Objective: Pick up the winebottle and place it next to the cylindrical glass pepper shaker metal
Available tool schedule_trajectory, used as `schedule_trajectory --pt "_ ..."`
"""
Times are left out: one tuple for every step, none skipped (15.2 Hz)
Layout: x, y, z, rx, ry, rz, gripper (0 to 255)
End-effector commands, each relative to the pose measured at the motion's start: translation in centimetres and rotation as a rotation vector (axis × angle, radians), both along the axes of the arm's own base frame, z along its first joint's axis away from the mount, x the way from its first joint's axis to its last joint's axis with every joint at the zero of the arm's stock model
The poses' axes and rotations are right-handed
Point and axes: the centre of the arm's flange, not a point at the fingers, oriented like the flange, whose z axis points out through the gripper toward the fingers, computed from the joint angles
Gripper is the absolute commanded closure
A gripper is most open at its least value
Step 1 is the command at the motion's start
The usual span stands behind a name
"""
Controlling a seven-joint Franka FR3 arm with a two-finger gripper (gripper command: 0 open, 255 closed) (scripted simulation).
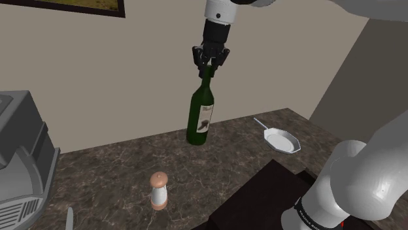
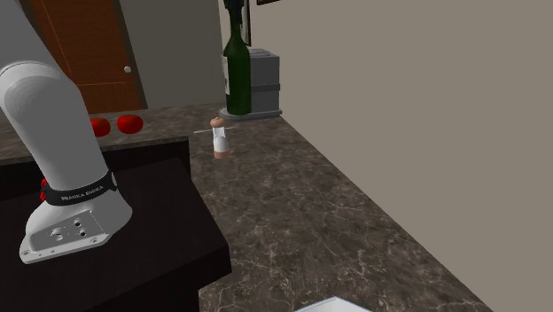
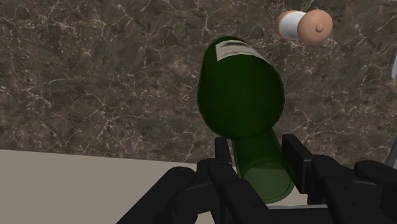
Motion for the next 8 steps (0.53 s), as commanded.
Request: schedule_trajectory --pt "0.1 0.0 -1.1 0.000 -0.001 0.000 255" --pt "0.1 0.0 -1.6 0.000 -0.001 0.000 255" --pt "0.1 0.0 -2.1 0.000 -0.001 0.000 255" --pt "0.1 0.0 -2.6 0.000 -0.001 0.000 255" --pt "0.1 0.0 -3.2 0.000 -0.001 0.000 255" --pt "0.1 0.0 -3.7 0.000 -0.001 0.000 255" --pt "0.1 0.0 -4.2 0.000 -0.001 0.000 255" --pt "0.1 0.0 -4.8 0.000 -0.001 0.000 255"
